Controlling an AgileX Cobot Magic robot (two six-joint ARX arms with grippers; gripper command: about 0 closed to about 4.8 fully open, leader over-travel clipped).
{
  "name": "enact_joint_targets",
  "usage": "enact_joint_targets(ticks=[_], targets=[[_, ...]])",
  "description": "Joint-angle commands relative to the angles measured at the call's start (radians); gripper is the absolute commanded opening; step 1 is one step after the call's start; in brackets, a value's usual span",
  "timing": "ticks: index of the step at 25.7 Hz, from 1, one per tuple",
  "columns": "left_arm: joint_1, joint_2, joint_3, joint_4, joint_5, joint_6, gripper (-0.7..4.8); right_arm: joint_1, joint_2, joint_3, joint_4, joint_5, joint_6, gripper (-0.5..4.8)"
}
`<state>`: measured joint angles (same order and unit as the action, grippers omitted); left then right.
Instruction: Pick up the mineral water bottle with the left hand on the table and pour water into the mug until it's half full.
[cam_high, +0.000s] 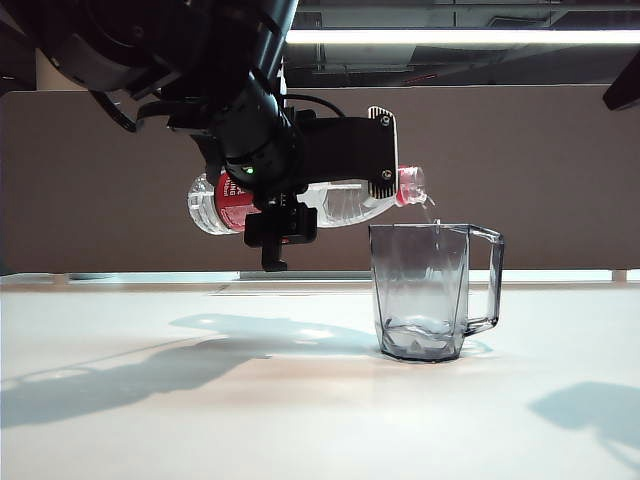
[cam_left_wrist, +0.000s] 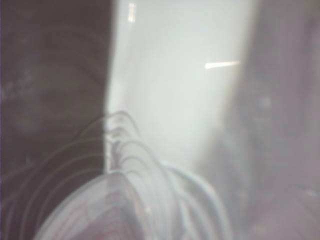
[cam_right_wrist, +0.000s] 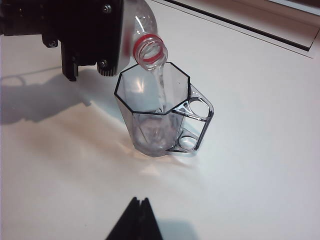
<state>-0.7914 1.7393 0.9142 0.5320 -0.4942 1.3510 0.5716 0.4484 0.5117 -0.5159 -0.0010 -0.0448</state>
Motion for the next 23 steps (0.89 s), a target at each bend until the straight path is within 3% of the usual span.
enact_joint_targets(ticks=[1,23], targets=[[0.007,-0.010,0.011,0.050,-0.009,0.003,2.68,0.001,-0.002,0.003,-0.008,-0.002,-0.001,-0.05],[0.023,-0.011,0.011,0.050,0.001,0.029,2.68,0.001,-0.002,0.003,-0.005,-0.002,-0.008,-0.05]])
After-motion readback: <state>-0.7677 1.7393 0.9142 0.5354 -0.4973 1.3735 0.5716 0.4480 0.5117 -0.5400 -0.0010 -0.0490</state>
